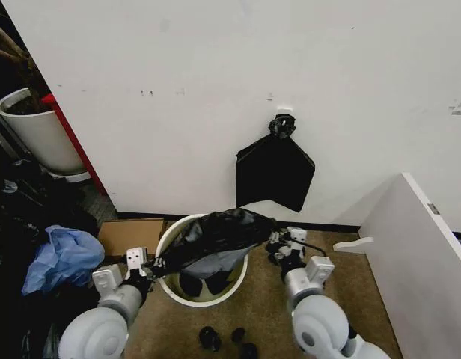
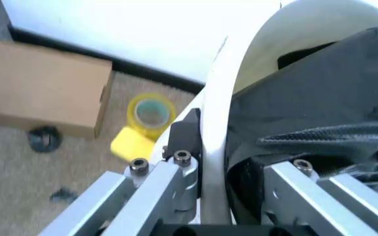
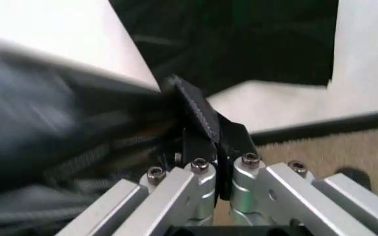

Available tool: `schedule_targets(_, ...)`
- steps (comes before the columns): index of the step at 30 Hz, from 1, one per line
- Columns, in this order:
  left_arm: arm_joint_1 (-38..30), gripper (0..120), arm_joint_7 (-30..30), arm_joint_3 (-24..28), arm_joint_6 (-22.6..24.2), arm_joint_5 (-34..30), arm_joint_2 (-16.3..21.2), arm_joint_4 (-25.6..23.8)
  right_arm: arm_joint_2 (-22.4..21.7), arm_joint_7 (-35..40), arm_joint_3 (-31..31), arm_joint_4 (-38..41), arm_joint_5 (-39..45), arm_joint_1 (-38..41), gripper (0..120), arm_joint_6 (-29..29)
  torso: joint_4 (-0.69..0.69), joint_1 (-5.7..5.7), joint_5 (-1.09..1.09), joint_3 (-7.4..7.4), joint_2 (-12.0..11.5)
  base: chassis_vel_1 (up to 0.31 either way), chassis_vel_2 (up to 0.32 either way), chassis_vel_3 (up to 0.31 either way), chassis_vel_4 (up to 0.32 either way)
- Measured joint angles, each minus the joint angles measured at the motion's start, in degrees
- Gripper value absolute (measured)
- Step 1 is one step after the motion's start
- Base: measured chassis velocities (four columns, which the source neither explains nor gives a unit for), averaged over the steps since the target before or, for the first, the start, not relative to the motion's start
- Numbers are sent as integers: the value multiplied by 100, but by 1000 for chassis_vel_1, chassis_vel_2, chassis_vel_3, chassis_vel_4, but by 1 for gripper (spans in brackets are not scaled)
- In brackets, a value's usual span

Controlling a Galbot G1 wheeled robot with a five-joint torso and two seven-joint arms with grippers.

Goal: Place the garbage bag over the trash bin.

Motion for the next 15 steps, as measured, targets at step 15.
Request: schedule_targets(15, -390, 4, -91, 101, -87, -53, -128, 406, -318, -1767, -187, -186, -2348, -722, 30, 1823, -1, 0, -2, 0, 0, 0, 0, 0, 0)
